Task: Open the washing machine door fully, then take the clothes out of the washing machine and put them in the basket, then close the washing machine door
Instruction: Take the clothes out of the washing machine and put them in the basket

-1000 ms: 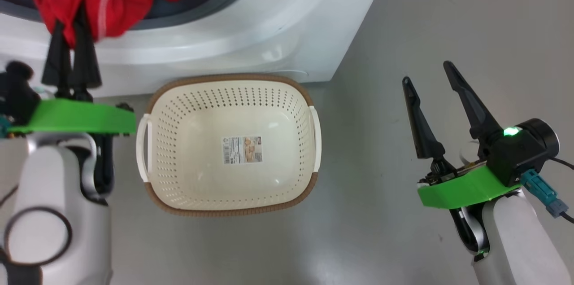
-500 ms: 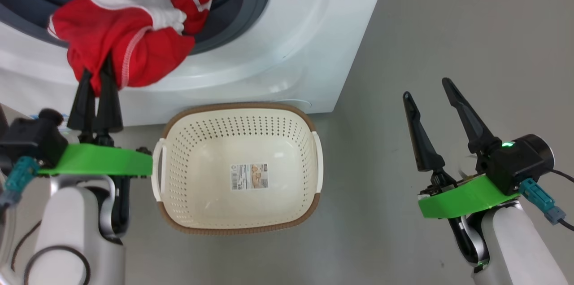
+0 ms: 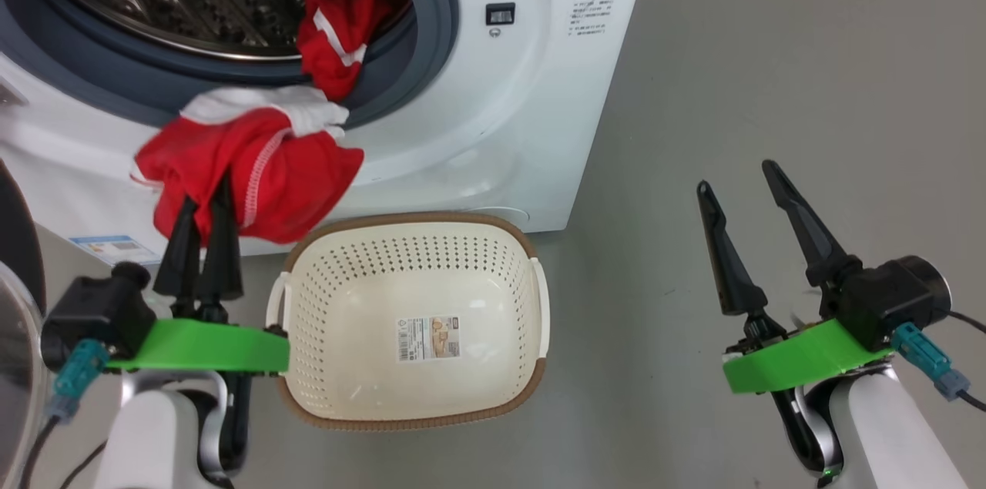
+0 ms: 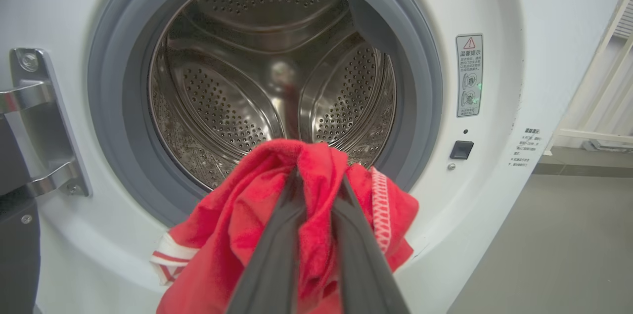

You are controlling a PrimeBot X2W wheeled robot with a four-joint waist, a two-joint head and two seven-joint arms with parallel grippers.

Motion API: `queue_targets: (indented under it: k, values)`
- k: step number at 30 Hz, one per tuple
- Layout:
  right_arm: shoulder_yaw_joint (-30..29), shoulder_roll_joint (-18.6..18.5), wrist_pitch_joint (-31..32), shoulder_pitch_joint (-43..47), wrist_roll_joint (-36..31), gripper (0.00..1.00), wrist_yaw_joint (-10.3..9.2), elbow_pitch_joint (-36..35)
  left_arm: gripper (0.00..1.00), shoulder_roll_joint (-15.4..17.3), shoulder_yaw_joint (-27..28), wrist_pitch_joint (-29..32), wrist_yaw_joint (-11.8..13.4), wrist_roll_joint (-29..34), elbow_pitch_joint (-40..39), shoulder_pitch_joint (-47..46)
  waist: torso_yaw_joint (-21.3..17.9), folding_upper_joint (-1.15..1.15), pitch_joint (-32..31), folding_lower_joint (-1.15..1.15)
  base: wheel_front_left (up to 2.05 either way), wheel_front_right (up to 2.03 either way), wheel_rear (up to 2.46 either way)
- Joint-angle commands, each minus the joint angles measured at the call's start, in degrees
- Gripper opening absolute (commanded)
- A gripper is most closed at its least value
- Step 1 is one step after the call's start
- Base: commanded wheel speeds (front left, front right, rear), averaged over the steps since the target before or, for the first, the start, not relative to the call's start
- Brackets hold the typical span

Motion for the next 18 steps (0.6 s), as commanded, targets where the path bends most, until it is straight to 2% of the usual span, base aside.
queue_targets:
  k: [1,7,18]
  values:
    - [0.96,0.07,-0.36,0.72,0.19,1.00,0.35,-1.40,0.00,1.05,1.24,-0.52,0.45,-0.69,-2.04,0.73,0.07,0.00,-0.31,0.00,0.00,0.00,0.00]
    - [0.82,0.07,-0.36,1.37,0.29,1.00,0.35,-1.25,0.00,0.96,-0.91,-0.52,1.03,-1.86,-0.58,2.06,0.33,0.00,-0.97,0.00,0.00,0.00,0.00]
    - [1.35,0.07,-0.36,1.13,0.48,1.00,0.35,-1.54,0.00,0.93,-5.10,0.73,2.09,-4.16,8.66,-1.03,0.02,0.00,0.62,0.00,0.00,0.00,0.00]
